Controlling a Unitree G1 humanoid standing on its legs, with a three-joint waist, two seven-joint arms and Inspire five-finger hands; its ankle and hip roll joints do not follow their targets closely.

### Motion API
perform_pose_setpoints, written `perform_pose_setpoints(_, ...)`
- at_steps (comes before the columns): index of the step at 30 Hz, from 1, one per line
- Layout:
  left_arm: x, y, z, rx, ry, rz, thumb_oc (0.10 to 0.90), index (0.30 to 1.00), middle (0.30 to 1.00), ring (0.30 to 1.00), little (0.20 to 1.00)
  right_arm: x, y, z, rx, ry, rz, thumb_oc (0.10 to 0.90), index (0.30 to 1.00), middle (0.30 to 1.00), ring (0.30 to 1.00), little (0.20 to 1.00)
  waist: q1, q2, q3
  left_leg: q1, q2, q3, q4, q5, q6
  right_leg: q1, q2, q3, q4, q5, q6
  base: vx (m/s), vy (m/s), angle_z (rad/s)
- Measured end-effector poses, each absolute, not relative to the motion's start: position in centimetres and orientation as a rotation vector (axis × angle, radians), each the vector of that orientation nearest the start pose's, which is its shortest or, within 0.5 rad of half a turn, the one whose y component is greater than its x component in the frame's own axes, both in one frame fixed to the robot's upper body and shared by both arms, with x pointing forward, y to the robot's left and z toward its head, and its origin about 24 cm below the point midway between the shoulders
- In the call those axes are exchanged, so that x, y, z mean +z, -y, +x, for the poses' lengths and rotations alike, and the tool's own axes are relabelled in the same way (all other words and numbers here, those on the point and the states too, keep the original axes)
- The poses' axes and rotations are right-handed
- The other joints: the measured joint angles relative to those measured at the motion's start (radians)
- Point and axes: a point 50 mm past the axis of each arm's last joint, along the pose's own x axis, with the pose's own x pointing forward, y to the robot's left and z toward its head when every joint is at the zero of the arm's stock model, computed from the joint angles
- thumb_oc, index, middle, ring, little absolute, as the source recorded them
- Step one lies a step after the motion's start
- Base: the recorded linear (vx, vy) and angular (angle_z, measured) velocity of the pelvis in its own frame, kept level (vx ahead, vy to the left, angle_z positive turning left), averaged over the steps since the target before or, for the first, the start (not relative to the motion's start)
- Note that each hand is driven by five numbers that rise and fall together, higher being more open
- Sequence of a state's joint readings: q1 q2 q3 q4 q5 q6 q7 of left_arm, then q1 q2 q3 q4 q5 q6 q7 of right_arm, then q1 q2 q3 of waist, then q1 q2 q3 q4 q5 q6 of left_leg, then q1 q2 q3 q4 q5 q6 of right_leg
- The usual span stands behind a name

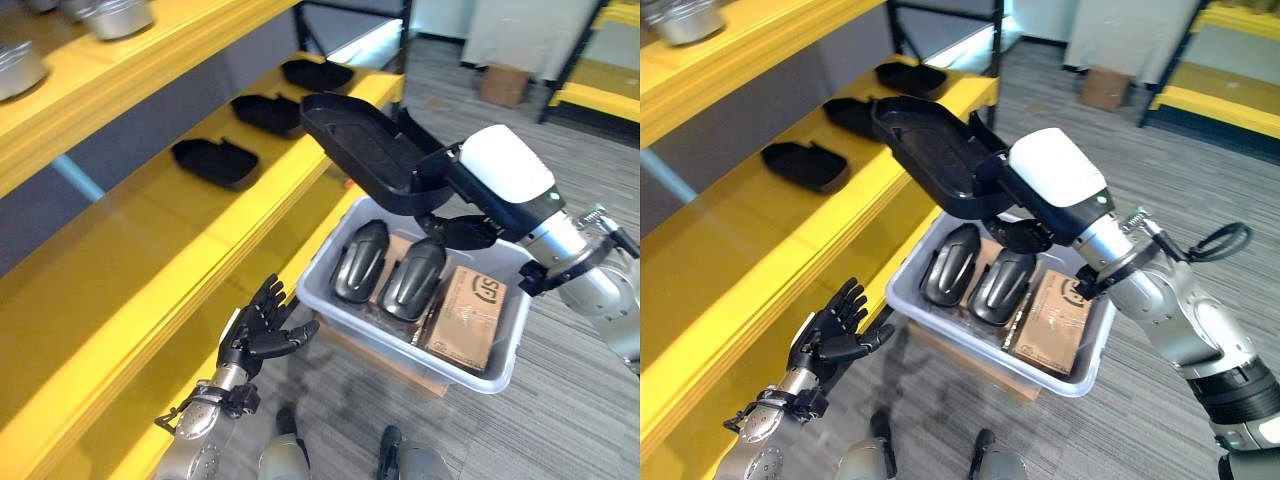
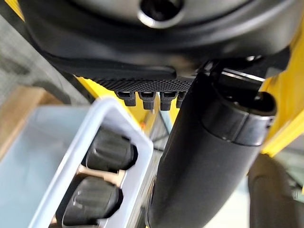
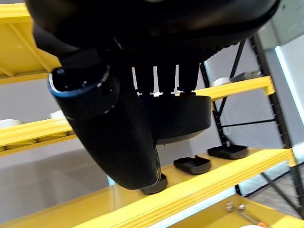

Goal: Move parts from the plastic box to the shelf.

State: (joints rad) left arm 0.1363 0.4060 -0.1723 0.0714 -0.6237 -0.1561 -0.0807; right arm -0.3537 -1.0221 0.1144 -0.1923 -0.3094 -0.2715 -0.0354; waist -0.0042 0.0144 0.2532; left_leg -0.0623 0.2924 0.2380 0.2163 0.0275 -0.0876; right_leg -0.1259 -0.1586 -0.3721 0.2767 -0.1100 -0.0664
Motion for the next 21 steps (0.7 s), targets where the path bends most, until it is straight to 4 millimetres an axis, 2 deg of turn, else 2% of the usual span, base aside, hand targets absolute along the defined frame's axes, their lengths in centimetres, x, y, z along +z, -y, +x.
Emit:
perform_pose_setpoints(1,1.2,-19.8,22.0,-0.131,-0.113,-0.231,0.9,1.0,1.0,1.0,1.0,23.3,21.3,26.9,0.182,0.738,-1.318,0.4,0.3,0.3,0.3,0.3,0.001,0.006,0.0,0.043,0.005,0.014,-0.024,0.004,-0.005,-0.001,-0.006,-0.023,0.006,0.002,-0.003,0.01,0.027,0.93)
perform_pose_setpoints(2,1.3,-19.4,22.1,-0.147,-0.113,-0.233,0.9,1.0,1.0,1.0,1.0,23.4,21.9,26.7,0.159,0.727,-1.322,0.4,0.3,0.3,0.3,0.3,-0.015,0.025,0.001,0.078,0.002,0.036,-0.077,0.056,-0.014,-0.003,-0.015,-0.066,0.021,0.001,0.003,0.01,0.072,0.99)
perform_pose_setpoints(3,1.3,-18.9,22.3,-0.164,-0.112,-0.24,0.9,1.0,1.0,1.0,1.0,23.6,22.4,26.5,0.128,0.724,-1.32,0.4,0.3,0.3,0.3,0.3,-0.024,0.046,0.006,0.105,0.003,0.072,-0.131,0.057,-0.012,-0.008,-0.027,-0.097,0.054,-0.003,0.019,0.02,0.114,1.07)
perform_pose_setpoints(4,1.3,-18.5,22.5,-0.173,-0.108,-0.253,0.9,1.0,1.0,1.0,1.0,23.5,22.8,26.3,0.106,0.716,-1.317,0.4,0.3,0.3,0.3,0.3,-0.027,0.055,0.01,0.115,-0.003,0.095,-0.163,0.05,-0.019,-0.009,-0.036,-0.112,0.075,-0.003,0.031,0.06,0.184,0.95)
perform_pose_setpoints(5,1.4,-18.0,22.7,-0.181,-0.1,-0.27,0.9,1.0,1.0,1.0,1.0,23.1,23.5,26.1,0.083,0.693,-1.312,0.4,0.3,0.3,0.3,0.3,-0.026,0.06,0.009,0.116,-0.021,0.101,-0.2,0.039,-0.024,-0.009,-0.067,-0.144,0.093,-0.009,0.053,0.07,0.189,0.82)
perform_pose_setpoints(7,1.3,-17.8,22.6,-0.19,-0.106,-0.268,0.9,1.0,1.0,1.0,1.0,22.7,23.6,26.0,0.072,0.684,-1.286,0.4,0.3,0.3,0.3,0.3,-0.019,0.06,0.009,0.114,-0.047,0.079,-0.202,0.031,-0.02,-0.01,-0.091,-0.151,0.106,-0.008,0.075,0.06,0.123,0.47)
perform_pose_setpoints(11,1.3,-18.3,22.6,-0.173,-0.105,-0.264,0.9,1.0,1.0,1.0,1.0,22.2,23.5,25.9,0.089,0.676,-1.281,0.4,0.3,0.3,0.3,0.3,-0.005,0.059,0.008,0.096,-0.093,0.054,-0.183,0.017,-0.016,-0.007,-0.132,-0.107,0.114,-0.006,0.104,0.05,0.091,0.27)
perform_pose_setpoints(14,1.5,-18.8,22.6,-0.152,-0.096,-0.262,0.9,1.0,1.0,1.0,1.0,22.1,23.3,25.7,0.094,0.68,-1.277,0.4,0.3,0.3,0.3,0.3,0.011,0.056,0.007,0.095,-0.103,0.048,-0.178,0.012,-0.009,-0.006,-0.142,-0.103,0.113,0.001,0.114,0.05,0.095,0.03)
perform_pose_setpoints(19,1.5,-19.2,22.6,-0.137,-0.092,-0.26,0.9,1.0,1.0,1.0,1.0,22.2,23.1,25.6,0.094,0.689,-1.269,0.4,0.3,0.3,0.3,0.3,0.018,0.038,-0.006,0.086,-0.104,0.046,-0.167,0.011,-0.007,-0.004,-0.142,-0.11,0.111,0.016,0.11,0.05,0.098,0.04)
perform_pose_setpoints(21,1.6,-19.1,22.6,-0.137,-0.089,-0.26,0.9,1.0,1.0,1.0,1.0,22.1,23.1,25.7,0.088,0.684,-1.261,0.4,0.3,0.3,0.3,0.3,0.019,0.015,-0.023,0.079,-0.106,0.032,-0.164,0.012,-0.009,-0.002,-0.143,-0.116,0.109,0.021,0.11,0.05,0.095,0.08)
